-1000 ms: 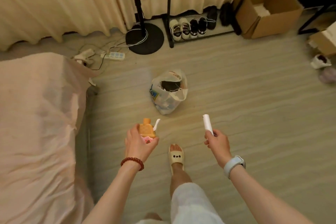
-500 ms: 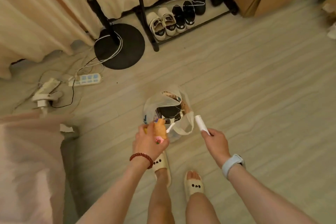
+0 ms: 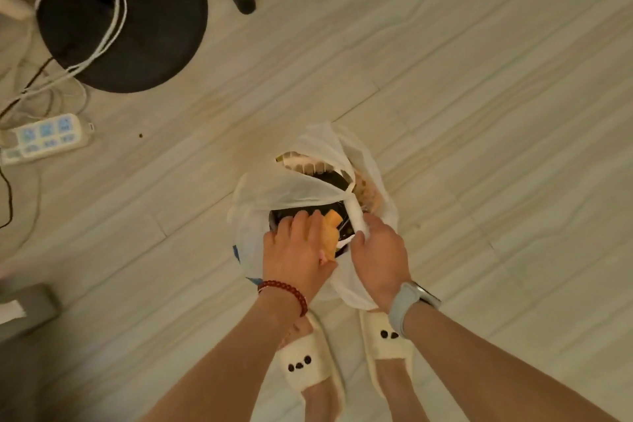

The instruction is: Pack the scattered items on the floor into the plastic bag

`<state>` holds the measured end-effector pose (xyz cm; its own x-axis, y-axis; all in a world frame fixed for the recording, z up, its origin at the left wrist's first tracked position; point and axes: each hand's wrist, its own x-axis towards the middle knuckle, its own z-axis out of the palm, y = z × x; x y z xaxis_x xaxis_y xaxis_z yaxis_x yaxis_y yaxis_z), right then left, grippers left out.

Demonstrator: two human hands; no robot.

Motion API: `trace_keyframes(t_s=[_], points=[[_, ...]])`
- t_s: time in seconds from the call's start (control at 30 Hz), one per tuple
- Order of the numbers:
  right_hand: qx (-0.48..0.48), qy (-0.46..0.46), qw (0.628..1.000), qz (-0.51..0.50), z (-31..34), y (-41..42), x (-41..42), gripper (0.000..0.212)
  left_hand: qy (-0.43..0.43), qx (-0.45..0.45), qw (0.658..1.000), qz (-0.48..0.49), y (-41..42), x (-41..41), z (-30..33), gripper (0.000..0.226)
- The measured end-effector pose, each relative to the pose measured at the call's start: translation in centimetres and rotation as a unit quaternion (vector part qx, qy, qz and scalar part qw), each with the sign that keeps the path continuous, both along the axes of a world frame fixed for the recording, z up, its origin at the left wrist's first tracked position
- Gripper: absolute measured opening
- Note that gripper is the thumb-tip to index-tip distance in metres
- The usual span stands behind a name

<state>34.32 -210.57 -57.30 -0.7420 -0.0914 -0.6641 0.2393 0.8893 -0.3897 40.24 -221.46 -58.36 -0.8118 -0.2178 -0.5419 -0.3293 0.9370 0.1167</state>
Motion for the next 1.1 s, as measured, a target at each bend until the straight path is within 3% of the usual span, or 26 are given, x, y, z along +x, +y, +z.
trace_keyframes(t_s=[0.1,0.27,0.4,0.5,0.57,0.67,0.73,0.87,1.0,1.1], points=[[-0.002,-0.005,0.998,0.064,-1.3,0.0,0.3,0.037,0.063,-0.062,0.994,-0.061,0.5,0.3,-2.4,0.071],[-0.061,-0.021,0.989,0.133,-1.1,0.3,1.2,0.042,0.059,-0.081,0.995,0.022,0.2,0.4,-2.7,0.064],[0.008,0.012,0.965,0.263,-1.0,1.7,0.7,0.056,0.056,-0.083,0.994,0.031,-0.6,0.9,-1.9,0.060],[0.074,-0.040,0.935,0.345,-1.0,3.0,-0.2,0.068,0.047,-0.093,0.994,-0.015,-0.7,2.4,-1.1,0.065],[0.109,-0.048,0.915,0.386,-1.0,4.0,-0.5,0.063,0.025,-0.110,0.993,-0.023,-0.8,3.6,-0.4,0.075],[0.101,-0.012,0.911,0.400,-0.5,5.0,-0.7,0.030,0.019,-0.119,0.992,-0.023,-1.2,5.3,0.8,0.080],[0.082,0.051,0.902,0.421,-0.1,5.6,-0.4,0.020,0.040,-0.115,0.992,-0.037,-1.5,6.1,1.6,0.071],[0.106,0.059,0.889,0.441,0.6,6.9,0.1,0.035,0.127,-0.082,0.985,-0.084,-2.2,7.3,3.1,0.029],[0.093,0.075,0.892,0.437,1.9,7.1,0.3,0.029,0.126,-0.058,0.988,-0.074,-2.6,7.9,3.9,0.021],[0.031,0.052,0.933,0.354,2.3,6.5,0.4,0.027,0.134,-0.055,0.987,-0.072,-2.7,8.0,3.9,0.015]])
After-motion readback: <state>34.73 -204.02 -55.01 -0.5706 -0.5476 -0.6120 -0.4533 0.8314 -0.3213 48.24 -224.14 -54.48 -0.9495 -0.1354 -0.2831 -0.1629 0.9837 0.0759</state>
